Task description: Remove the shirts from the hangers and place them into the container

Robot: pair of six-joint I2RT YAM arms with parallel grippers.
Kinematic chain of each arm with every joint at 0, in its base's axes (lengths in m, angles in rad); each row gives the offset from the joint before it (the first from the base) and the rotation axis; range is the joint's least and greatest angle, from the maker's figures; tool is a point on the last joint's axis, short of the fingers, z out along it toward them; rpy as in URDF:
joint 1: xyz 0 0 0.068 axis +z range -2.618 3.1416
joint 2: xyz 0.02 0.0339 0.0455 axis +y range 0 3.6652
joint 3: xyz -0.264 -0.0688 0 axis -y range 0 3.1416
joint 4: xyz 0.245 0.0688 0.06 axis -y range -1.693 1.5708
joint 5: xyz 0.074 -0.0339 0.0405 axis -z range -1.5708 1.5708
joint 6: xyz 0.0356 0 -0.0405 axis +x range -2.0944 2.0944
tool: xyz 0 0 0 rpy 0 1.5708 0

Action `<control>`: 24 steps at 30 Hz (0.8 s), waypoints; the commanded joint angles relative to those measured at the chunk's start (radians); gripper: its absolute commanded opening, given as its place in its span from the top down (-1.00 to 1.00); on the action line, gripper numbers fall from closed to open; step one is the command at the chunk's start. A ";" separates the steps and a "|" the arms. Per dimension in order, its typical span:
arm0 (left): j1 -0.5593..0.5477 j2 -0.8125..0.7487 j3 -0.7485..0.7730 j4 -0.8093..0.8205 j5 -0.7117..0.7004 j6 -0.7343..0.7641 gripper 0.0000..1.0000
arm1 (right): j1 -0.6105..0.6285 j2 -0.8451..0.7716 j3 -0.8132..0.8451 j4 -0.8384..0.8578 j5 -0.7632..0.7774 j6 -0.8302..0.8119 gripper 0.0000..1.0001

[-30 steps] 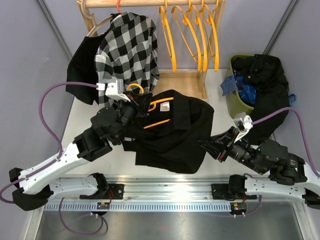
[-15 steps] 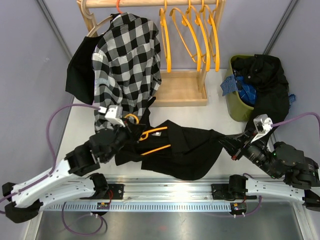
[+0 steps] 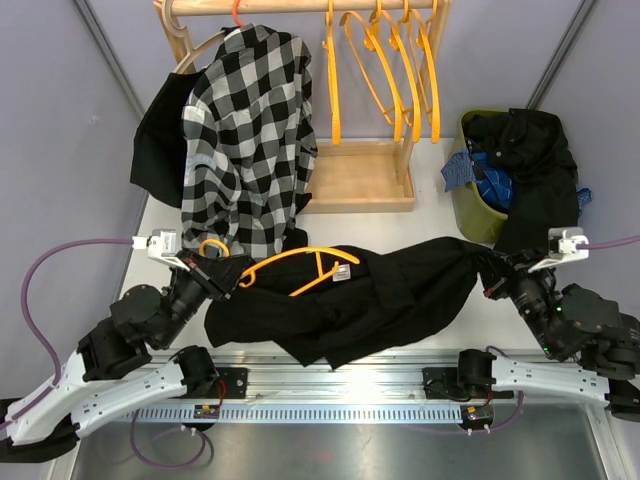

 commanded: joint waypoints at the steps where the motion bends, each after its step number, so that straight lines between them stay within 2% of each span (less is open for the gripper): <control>1: 0.005 0.002 -0.023 -0.018 -0.043 0.015 1.00 | -0.001 0.084 -0.008 0.029 0.093 -0.003 1.00; 5: 0.007 0.036 -0.082 0.192 0.030 0.019 1.00 | -0.001 0.197 -0.053 0.054 -0.109 -0.006 1.00; 6: 0.005 0.065 -0.088 0.232 0.043 0.024 1.00 | -0.001 0.249 -0.066 0.072 -0.205 -0.006 1.00; 9: 0.005 0.143 -0.096 0.391 0.119 0.030 1.00 | -0.001 0.347 -0.090 0.083 -0.368 0.014 1.00; 11: 0.007 0.177 -0.097 0.532 0.156 0.033 1.00 | -0.003 0.375 -0.107 0.106 -0.461 0.016 1.00; 12: 0.007 0.197 -0.093 0.572 0.187 0.039 1.00 | -0.002 0.386 -0.118 0.144 -0.554 0.017 1.00; 14: 0.005 0.248 -0.070 0.658 0.216 0.042 1.00 | -0.001 0.386 -0.149 0.164 -0.623 0.031 1.00; 16: 0.005 0.277 -0.047 0.677 0.234 0.052 1.00 | -0.001 0.376 -0.155 0.146 -0.662 0.049 1.00; 20: 0.005 0.253 -0.075 0.804 0.250 0.052 1.00 | -0.002 0.316 -0.164 0.135 -0.729 0.065 1.00; 21: 0.005 0.240 -0.092 0.829 0.238 0.041 1.00 | -0.001 0.285 -0.166 0.131 -0.731 0.068 0.91; 23: 0.005 0.207 -0.122 0.881 0.225 0.033 1.00 | -0.002 0.250 -0.153 0.102 -0.728 0.069 0.08; 24: 0.005 0.200 -0.143 0.883 0.218 0.030 1.00 | -0.003 0.238 -0.134 0.091 -0.726 0.065 0.03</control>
